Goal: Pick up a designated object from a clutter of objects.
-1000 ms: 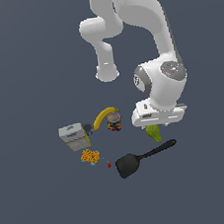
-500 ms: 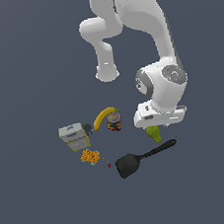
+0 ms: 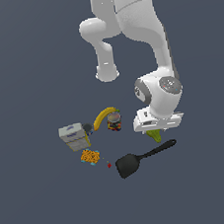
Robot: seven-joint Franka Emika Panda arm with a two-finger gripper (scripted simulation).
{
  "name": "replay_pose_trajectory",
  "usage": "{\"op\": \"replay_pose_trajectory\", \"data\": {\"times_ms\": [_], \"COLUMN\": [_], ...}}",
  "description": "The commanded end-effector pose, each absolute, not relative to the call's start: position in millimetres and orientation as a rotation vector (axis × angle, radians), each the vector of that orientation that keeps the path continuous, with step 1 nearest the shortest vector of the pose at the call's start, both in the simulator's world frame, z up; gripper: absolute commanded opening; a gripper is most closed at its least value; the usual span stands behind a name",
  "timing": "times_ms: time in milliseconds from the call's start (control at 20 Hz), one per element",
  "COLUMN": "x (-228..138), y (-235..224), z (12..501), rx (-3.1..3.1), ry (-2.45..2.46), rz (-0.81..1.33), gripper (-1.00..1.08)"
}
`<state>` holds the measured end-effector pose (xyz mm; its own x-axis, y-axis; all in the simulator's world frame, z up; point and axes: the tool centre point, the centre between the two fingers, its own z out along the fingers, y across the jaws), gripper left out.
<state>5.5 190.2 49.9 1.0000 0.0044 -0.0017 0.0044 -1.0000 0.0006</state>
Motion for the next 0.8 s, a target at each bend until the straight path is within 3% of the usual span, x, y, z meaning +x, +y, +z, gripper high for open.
{"op": "replay_pose_trajectory", "data": {"times_ms": [0, 150, 200, 750], "x": [6.1, 6.5, 6.5, 6.1], "y": [190.3, 190.6, 190.6, 191.2], "z": [43.2, 40.8, 40.8, 41.9], "rx": [3.142, 3.142, 3.142, 3.142], "ry": [0.006, 0.006, 0.006, 0.008], "rz": [0.0, 0.0, 0.0, 0.0], "gripper": [1.0, 1.0, -1.0, -1.0]}}
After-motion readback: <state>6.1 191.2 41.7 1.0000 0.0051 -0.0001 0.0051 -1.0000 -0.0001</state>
